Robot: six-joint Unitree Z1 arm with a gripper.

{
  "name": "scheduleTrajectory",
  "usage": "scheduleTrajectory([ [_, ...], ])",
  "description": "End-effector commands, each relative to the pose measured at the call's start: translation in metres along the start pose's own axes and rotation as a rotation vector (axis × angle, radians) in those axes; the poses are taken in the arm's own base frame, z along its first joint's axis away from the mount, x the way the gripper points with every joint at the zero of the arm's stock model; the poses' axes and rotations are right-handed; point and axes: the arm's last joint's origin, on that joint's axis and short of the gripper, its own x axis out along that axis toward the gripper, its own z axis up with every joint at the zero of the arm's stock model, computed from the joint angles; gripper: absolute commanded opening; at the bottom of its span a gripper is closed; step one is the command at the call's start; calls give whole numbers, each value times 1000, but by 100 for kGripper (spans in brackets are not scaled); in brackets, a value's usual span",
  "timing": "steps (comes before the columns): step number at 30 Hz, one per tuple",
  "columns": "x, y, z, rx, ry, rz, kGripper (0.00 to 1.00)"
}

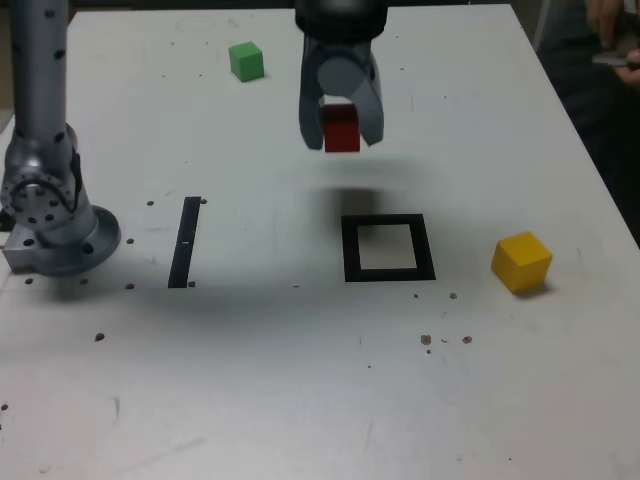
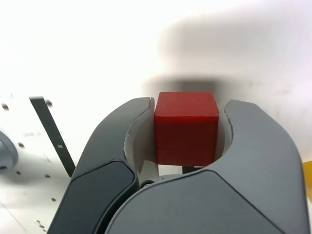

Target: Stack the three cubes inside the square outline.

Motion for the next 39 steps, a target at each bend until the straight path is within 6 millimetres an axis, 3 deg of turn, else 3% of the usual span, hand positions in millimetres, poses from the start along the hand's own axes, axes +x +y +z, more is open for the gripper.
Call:
scheduleTrajectory([
  [1, -2, -10, -3, -1, -12, 2, 33],
  [20, 15, -75, 10, -32, -10, -7, 33],
  [31, 40, -84, 37, -37, 14, -30, 33],
  [39, 51, -87, 45, -32, 31, -37, 33],
])
